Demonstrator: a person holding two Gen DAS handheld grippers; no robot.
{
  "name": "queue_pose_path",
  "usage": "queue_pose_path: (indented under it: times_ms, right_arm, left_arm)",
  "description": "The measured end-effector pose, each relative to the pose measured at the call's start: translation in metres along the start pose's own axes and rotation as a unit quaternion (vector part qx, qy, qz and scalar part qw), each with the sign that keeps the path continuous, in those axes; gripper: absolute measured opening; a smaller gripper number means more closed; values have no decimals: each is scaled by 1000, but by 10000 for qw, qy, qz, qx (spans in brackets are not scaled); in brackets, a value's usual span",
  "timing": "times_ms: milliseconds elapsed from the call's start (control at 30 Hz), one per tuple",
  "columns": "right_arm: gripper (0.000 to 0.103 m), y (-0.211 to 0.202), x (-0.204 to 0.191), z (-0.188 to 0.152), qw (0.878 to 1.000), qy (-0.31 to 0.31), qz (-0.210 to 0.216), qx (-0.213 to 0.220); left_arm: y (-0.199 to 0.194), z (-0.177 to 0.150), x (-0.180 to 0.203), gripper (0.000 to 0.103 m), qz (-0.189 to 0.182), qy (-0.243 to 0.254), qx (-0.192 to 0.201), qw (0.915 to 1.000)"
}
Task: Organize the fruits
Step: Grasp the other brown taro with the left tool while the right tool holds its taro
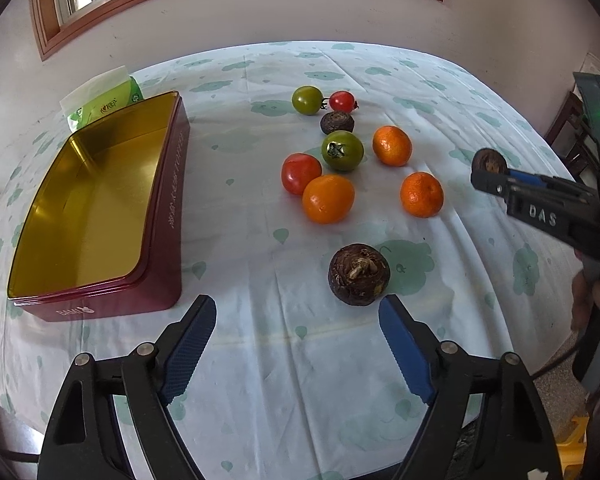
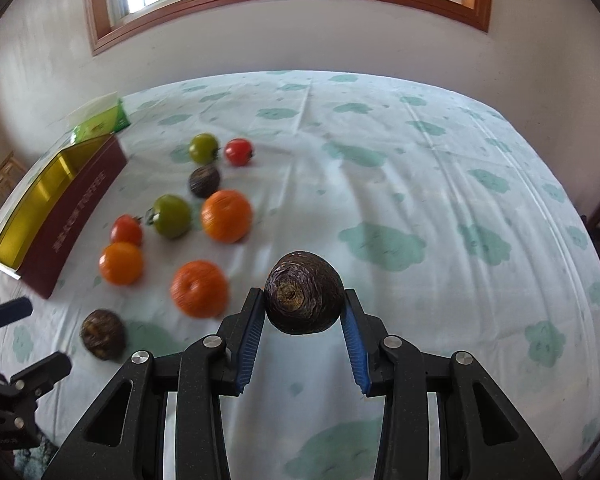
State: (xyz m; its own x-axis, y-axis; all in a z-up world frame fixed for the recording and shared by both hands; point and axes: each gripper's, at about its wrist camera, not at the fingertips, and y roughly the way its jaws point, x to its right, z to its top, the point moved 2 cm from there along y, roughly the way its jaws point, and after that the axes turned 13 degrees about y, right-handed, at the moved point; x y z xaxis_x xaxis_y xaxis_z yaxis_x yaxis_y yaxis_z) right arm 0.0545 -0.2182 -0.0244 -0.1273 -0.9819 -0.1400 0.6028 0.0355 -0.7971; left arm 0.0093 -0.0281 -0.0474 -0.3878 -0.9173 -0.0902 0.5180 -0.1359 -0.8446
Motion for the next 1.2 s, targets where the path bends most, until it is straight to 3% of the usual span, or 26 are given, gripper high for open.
queue_pose_path:
  times_ms: [233, 533, 900, 1067, 1200]
  right_arm:
    - [40, 24, 27, 23, 9997, 127, -153, 135]
    - [40, 42, 43, 21, 9996, 219, -196, 13]
    - [40, 44, 44, 20, 9996, 228, -124, 84]
    - [40, 45, 43, 19, 9996, 200, -172, 62]
    - [40, 46, 42, 19, 9996, 190, -186, 58]
  left_arm:
    - [5, 5, 7, 73, -161, 22, -3, 9999]
    - [19, 16, 14, 64, -428, -59, -91, 9990]
    - [35, 21, 19, 49, -524, -130, -221, 9983]
    - [37, 21, 21, 36, -589, -102, -196, 9980]
    - [37, 20, 20, 36, -613, -126, -183, 9979]
